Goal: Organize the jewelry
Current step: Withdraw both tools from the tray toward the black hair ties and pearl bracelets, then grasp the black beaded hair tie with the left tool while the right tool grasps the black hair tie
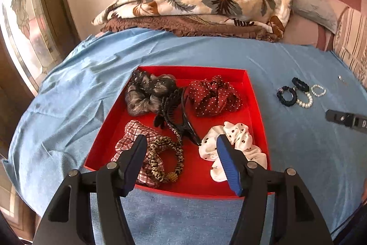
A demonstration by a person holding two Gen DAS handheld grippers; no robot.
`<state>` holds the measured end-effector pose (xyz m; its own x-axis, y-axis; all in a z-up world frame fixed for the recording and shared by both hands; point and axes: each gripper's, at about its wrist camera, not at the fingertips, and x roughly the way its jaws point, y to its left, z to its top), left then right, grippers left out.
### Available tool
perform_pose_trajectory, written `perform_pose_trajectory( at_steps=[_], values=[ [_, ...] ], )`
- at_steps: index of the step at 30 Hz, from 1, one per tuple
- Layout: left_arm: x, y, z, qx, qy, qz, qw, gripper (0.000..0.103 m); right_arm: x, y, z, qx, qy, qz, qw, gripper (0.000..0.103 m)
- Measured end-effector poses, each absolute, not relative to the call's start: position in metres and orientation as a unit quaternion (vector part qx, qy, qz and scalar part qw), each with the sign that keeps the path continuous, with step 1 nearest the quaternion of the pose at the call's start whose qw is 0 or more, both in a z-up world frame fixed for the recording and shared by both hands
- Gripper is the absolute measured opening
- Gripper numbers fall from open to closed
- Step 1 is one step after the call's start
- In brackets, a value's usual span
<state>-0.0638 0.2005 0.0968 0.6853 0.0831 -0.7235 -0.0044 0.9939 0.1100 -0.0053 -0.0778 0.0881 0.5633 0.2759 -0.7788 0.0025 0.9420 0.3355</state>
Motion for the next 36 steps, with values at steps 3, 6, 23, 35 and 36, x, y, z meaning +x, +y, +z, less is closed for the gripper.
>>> perform_pose_trajectory(
  at_steps=[3,6,23,35,36],
  values=[
    [-0.069,0.196,0.100,0.043,0.394,0.020,0.918,0.062,-0.007,-0.108,0.081,0.166,0.458,0.061,0.871,0.053],
    [-0.069,0.192,0.110,0.017,0.398,0.003,0.917,0.062,-0.006,-0.135,0.074,0.175,0.454,0.044,0.873,0.053],
    [0.044,0.057,0.085,0.037,0.473,-0.086,0.876,0.061,0.058,-0.196,0.048,0.178,0.445,0.035,0.877,0.053],
    [0.100,0.041,0.025,0.025,0.522,-0.068,0.850,0.044,0.125,-0.154,0.052,0.169,0.418,0.133,0.882,0.040],
    [0.101,0.040,0.023,0.029,0.520,-0.068,0.851,0.044,0.131,-0.147,0.049,0.154,0.423,0.133,0.883,0.039]
  ],
)
